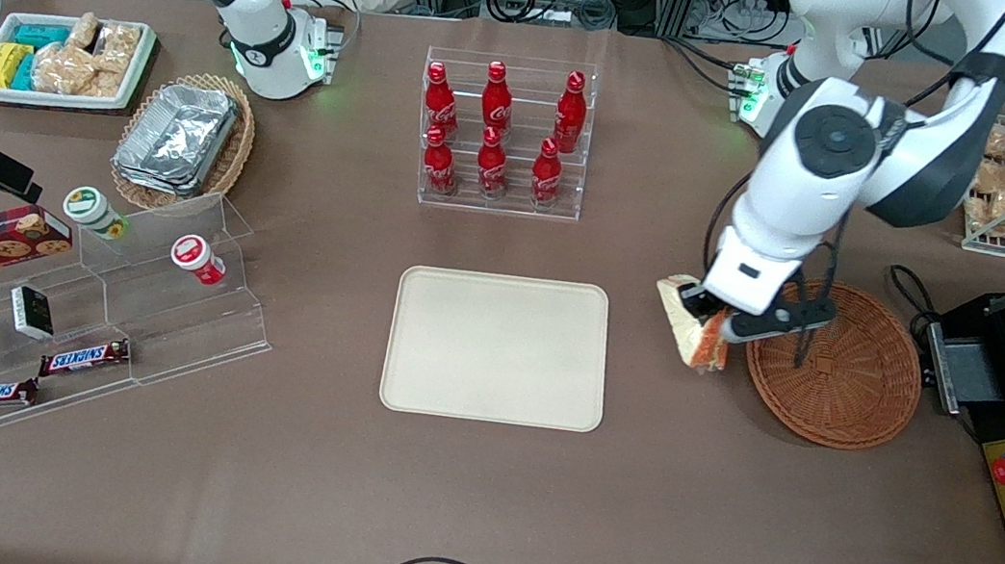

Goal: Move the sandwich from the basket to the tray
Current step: 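Lift the sandwich with the left gripper and carry it over the cream tray, then lower the sandwich onto the tray and open the left gripper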

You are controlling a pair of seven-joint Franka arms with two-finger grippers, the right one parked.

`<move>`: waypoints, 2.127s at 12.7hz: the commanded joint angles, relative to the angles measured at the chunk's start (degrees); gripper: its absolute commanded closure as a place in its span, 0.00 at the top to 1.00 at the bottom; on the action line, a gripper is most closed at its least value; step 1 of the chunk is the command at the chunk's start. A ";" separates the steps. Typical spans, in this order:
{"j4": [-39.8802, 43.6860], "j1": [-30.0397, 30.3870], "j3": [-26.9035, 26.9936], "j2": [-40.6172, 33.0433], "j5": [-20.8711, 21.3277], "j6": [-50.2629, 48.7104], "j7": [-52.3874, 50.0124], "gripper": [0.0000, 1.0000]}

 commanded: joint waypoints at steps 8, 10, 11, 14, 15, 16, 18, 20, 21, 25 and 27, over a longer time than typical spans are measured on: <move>18.00 -11.87 -0.32 18.53 10.01 -6.51 -0.60 0.23; 18.88 -12.94 -0.32 20.73 10.63 -6.08 -0.34 0.23; 19.50 -13.46 -0.32 21.79 10.98 -5.64 -0.34 0.23; 19.77 -15.84 -0.23 25.30 11.59 -2.92 1.77 0.24; 19.77 -16.45 -0.23 26.27 13.60 -2.82 1.68 0.25; 19.77 -16.63 -0.23 27.32 14.84 -2.56 1.68 0.26; 19.50 -16.72 -0.23 28.65 14.94 0.06 2.21 0.26; 19.76 -17.68 -0.23 30.05 15.11 1.04 2.21 0.26; 19.85 -17.78 -0.15 30.67 15.11 1.83 2.21 0.26; 19.85 -17.78 -0.06 33.30 15.46 3.86 2.21 0.26; 19.85 -17.86 -0.06 34.10 16.43 3.94 1.51 0.26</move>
